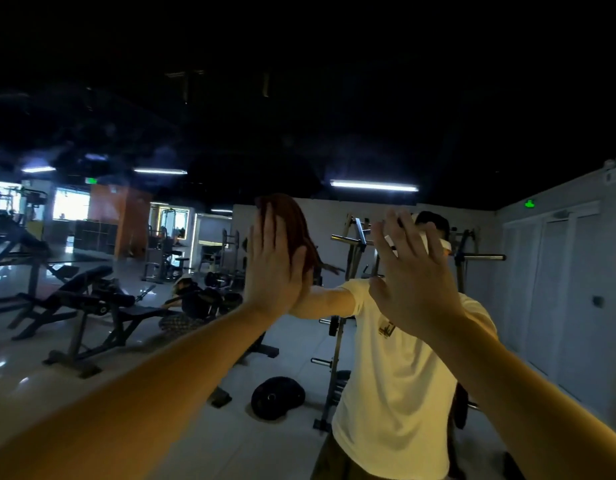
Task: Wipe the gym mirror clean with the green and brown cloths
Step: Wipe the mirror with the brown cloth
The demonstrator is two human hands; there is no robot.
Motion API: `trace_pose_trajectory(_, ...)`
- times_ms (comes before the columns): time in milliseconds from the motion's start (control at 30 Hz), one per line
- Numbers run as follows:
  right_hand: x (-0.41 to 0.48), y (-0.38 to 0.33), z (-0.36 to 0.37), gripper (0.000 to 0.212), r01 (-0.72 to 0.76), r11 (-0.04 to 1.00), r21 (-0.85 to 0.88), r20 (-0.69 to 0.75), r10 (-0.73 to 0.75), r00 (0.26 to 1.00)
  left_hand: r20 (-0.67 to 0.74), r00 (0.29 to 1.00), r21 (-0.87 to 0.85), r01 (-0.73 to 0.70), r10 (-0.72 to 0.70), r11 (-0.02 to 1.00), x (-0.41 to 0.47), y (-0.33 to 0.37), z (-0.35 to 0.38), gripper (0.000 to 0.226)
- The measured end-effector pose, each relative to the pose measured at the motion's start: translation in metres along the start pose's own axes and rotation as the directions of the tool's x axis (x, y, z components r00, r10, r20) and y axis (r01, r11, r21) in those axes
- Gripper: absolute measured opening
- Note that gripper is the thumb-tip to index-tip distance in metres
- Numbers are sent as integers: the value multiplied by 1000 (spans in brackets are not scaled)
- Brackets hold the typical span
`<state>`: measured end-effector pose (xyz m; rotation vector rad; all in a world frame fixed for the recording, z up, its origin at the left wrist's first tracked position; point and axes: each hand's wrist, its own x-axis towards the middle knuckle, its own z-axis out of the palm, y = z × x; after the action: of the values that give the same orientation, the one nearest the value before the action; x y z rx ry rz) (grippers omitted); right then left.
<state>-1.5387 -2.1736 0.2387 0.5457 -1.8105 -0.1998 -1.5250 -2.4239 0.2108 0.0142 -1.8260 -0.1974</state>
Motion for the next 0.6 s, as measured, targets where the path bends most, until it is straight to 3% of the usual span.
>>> trace_pose_trajectory(67,-1,0,1,82,-4,1000,0,-3,4,1000,22,986,37,-169,168,985,-18,7,7,66)
trace_pose_trajectory(167,-2,-2,1,80,-16,1000,6,-6,16,1000,142,868,112,-491,476,864,-29,-19,4,65)
trace_pose_trajectory(233,-3,-4,1,81,-37,999,7,7,37,999,175,811,154,-583,559,798,-15,-47,-1,65)
trace_pose_trajectory(300,-3,-7,0,81,-55,998,-5,19,55,998,106,879,184,-477,465,859,13,-69,-4,65)
trace_pose_trajectory(367,-4,-9,-2,82,-77,997,-8,27,78,997,-17,968,105,-247,250,963,43,-80,-10,64)
trace_pose_trajectory(400,-4,-10,-2,83,-86,996,-17,30,87,996,-76,981,46,-177,180,983,58,-77,-12,64)
trace_pose_trajectory(600,-3,-8,-7,83,-68,998,9,12,68,998,-218,945,-53,-260,243,964,114,6,-4,64)
